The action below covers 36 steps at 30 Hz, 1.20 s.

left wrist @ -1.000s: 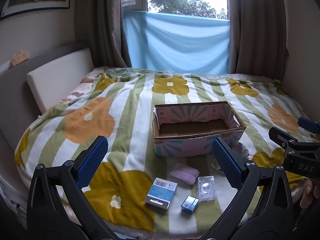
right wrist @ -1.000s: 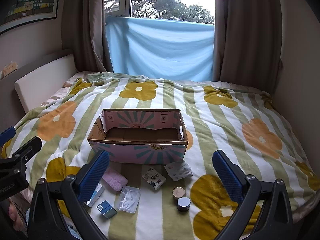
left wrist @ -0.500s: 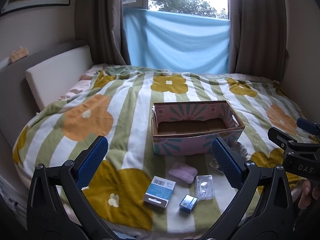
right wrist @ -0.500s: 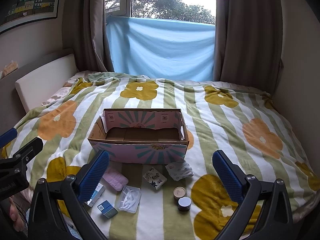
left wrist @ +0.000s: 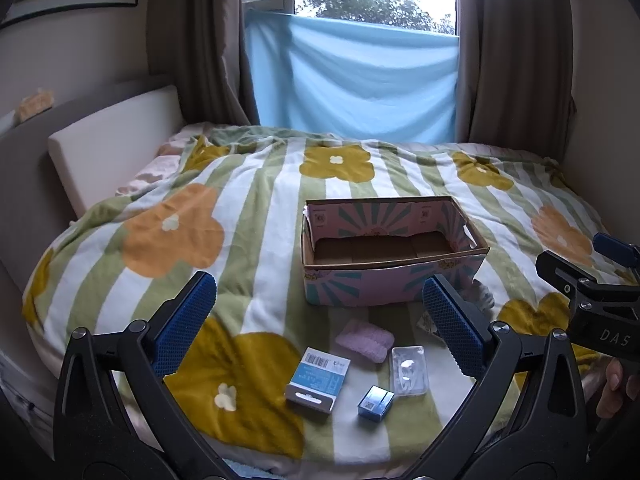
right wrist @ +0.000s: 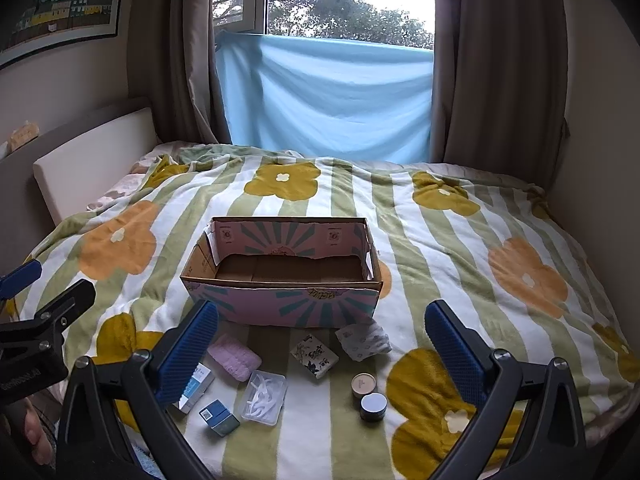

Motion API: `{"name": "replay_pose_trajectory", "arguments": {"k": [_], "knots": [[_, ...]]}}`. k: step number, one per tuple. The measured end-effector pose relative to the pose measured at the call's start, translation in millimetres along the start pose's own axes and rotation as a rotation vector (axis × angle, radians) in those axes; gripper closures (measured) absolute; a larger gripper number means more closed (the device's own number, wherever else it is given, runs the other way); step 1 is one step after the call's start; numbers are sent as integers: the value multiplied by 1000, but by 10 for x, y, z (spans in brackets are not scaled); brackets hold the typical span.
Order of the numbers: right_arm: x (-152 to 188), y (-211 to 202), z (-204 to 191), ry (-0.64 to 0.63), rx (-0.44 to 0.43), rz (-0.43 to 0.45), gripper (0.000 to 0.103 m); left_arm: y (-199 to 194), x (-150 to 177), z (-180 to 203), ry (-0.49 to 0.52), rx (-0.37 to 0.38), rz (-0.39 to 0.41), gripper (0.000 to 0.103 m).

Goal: Organize objects

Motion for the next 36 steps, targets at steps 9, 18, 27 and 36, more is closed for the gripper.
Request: {"name": "replay_pose_trajectory", "arguments": {"k": [9,18,27,36], "knots": [[2,2,2,2,2,1,1,3,-4,16,2,13,0,0],[-5,-12,17,19,15,3,1,3,1,13,3,19,-1,0],[-3,-10,55,15,34,-3,1,26,11,-61,-9,23,-8,0],[-4,-4,110,30,55,-7,1,117,-73,-245,-15,17,-18,0]]}}
Point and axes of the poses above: each gripper's, at about its wrist camera, not at the fingertips, and y roughly the way its jaws point, z to its right, x to its underside, the point moved 7 cm from there along y, roughly the way its jaws point, and after that the axes turned 10 degrees about -x, right-handed, at the moved point
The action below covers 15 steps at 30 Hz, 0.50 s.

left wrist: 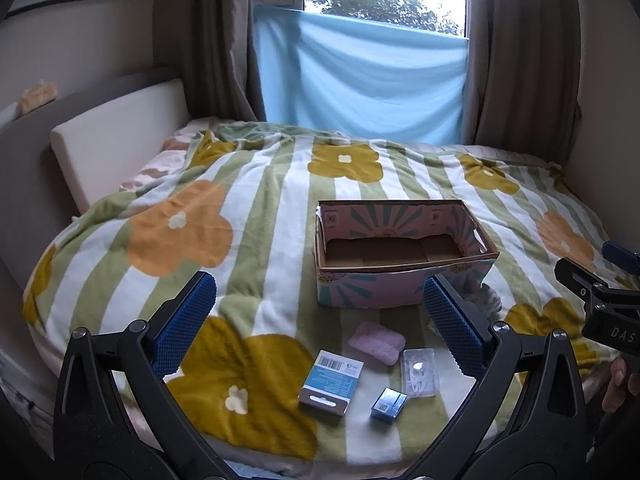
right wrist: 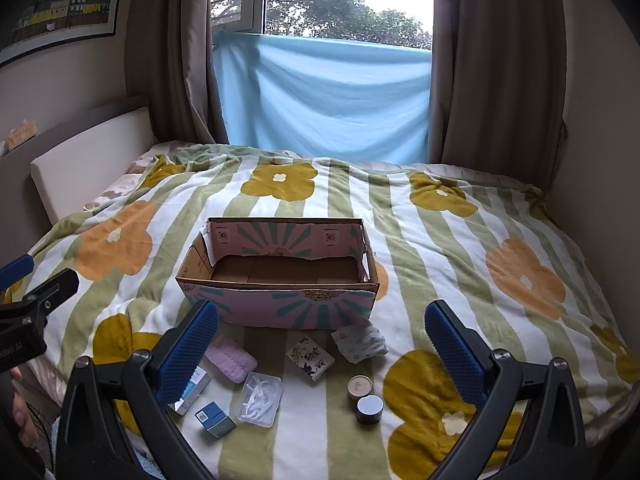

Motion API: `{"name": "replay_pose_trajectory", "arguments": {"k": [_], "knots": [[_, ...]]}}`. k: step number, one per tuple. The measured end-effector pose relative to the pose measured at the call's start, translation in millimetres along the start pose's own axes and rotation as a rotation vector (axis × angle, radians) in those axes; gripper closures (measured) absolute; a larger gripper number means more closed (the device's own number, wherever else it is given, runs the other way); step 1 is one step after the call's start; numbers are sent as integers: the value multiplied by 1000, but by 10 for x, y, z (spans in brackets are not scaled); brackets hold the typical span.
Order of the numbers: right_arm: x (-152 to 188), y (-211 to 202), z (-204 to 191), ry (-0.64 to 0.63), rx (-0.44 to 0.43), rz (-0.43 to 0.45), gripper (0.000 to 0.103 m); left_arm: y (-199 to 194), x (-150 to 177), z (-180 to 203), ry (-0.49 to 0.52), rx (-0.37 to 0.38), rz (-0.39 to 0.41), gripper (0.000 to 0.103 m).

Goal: Organize objects

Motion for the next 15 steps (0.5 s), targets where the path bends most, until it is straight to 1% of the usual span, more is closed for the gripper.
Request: {"name": "replay_pose_trajectory", "arguments": {"k": [2,7,12,15], "knots": [[-9,20,70,5,8,-5,1,45,1,-49,-1,-3,-12,0],[46,133,231,30,17,-28,1,224,145,-67,-5,43,-66,0],[252,308,383,39,36,-86,1,538,441,-57,47,7,-145,0],[405,442,492,54,45,-126,1,759,677,-27,81,9,-209,0]]}}
Point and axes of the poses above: each gripper's, at about its wrist camera, not at the fingertips, and y roughly the way its jaws point, z to its right, x to its underside, the point moved 7 cm from there along y, roughly the way its jaws point, and after that the axes turned 10 degrees about -x, right-handed, at the moved point
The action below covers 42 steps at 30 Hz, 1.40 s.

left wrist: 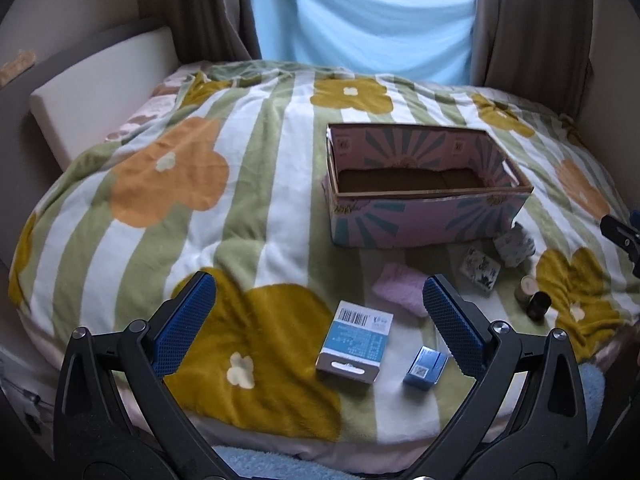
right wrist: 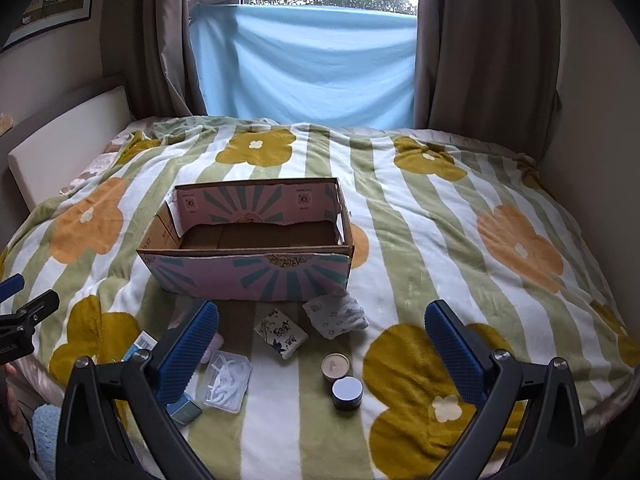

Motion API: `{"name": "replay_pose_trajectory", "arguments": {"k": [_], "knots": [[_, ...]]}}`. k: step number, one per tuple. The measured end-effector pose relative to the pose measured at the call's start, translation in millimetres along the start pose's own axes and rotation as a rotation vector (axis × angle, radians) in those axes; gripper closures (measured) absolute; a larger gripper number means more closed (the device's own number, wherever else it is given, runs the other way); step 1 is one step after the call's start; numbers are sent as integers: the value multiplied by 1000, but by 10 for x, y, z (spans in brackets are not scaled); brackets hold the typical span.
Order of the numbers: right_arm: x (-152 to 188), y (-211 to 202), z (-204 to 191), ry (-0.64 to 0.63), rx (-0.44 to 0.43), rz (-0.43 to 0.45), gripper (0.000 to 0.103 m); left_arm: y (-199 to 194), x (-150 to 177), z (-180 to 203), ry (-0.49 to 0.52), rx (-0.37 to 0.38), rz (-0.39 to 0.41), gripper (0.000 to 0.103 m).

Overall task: Organize objects
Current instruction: 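Lower the left tool to the SUPER DEER box while the right tool approaches the black jar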

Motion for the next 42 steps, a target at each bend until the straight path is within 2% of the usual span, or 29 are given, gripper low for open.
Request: {"name": "replay_pose_trajectory", "arguments": {"k": [5,12,17,24,27,31,34,36,37,38,42], "knots": [[275,342,184,10,42,-97,1,462,322,174,43,67,-139,0],[667,735,348,48,68,-232,1,848,598,429,159,45,-224,0],[900,933,431,76,91,-308,1,1091,738,520,192,47,-288,0],[1125,1119,517,120,100,-360,1,1304,879,582,199,65,-349,0],[1182,1176,542,128,104,-376,5,1363,927,598,197,73,-367,0],[1243,1239,588,139,120,-395,13,1413,966,584,188,76,-385,11],[1280,1259,610,165,108,-405,20,1426,966,581,173,91,-387,13],[1294,1276,598,165,100,-413,20,1426,964,594,176,92,-383,15],[1302,1283,593,156,101,-416,22,1423,964,608,176,100,-383,20],[1307,1291,585,148,104,-418,26,1422,967,626,178,109,-385,26],[1338,1322,564,146,94,-423,41,1448,992,680,194,111,-388,33]]}}
Point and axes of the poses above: each gripper's, at about its wrist camera, not at the fingertips, and y roughly the way its jaws point, z to its right, x to its underside, the point moved 7 cm from there along y, roughly the way its jaws point, and after that the axes turned 10 degrees about -x, right-handed, at the moved point
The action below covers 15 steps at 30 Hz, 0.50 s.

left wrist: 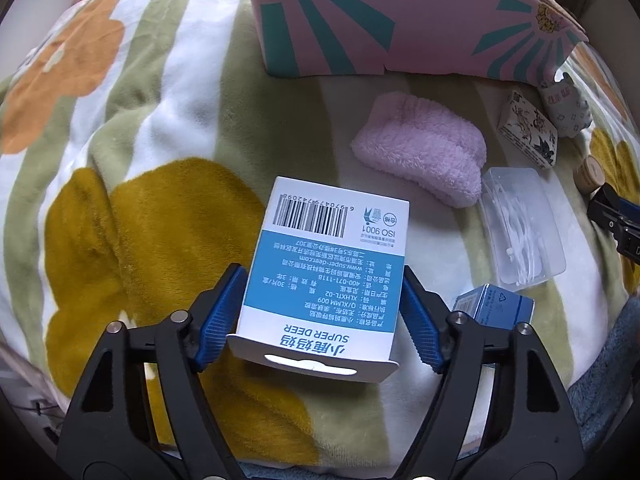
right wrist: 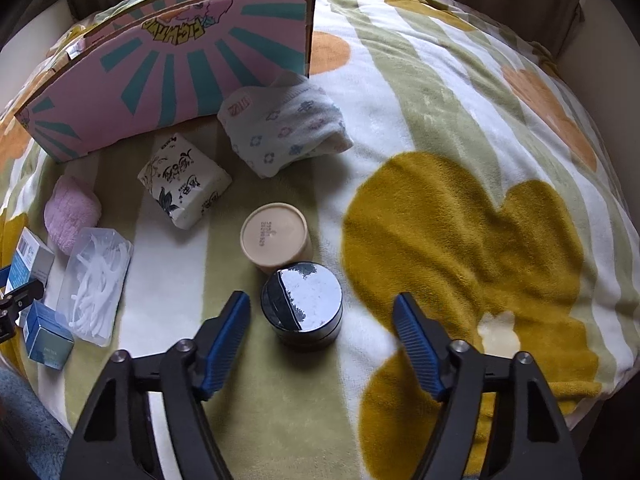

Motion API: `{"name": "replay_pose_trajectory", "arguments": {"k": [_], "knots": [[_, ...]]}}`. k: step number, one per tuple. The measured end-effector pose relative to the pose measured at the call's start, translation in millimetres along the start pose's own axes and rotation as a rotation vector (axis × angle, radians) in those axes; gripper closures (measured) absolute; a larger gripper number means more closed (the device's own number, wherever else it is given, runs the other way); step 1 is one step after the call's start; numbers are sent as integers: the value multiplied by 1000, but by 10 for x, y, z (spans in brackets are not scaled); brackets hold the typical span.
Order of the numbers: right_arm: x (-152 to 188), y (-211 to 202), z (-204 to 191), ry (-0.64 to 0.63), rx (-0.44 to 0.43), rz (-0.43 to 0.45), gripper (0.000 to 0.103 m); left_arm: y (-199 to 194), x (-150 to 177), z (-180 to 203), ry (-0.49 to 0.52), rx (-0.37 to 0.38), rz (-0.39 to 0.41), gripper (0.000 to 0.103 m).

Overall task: Organize objects
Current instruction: 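Lower the left tool to the SUPER DEER box while the right tool approaches the black jar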

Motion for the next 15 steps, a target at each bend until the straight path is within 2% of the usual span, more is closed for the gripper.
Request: {"name": "replay_pose_trajectory", "arguments": {"k": [4,6,8,15], "knots": [[-1,2,18,-4,5,9,55,7,-8,7,5,-5,8,34],[-3,-6,14,3,-19,15,60,7,-19,-4,0,1,9,34],[2,-34,-3,19,-52,26,70,0,-31,-16,-7,5,12,34],[8,-76,-4,32,-68,34,70,-67,-83,-85,-37,20,30,35]]}}
Point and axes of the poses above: each gripper's, at about its wrist camera, not at the fingertips, and y roughly the way its jaws point, z to its right, x to its underside, the point moved 7 cm from there along y, roughly the way its jaws point, and after that the axes turned 10 degrees about -x, right-handed, at the moved point
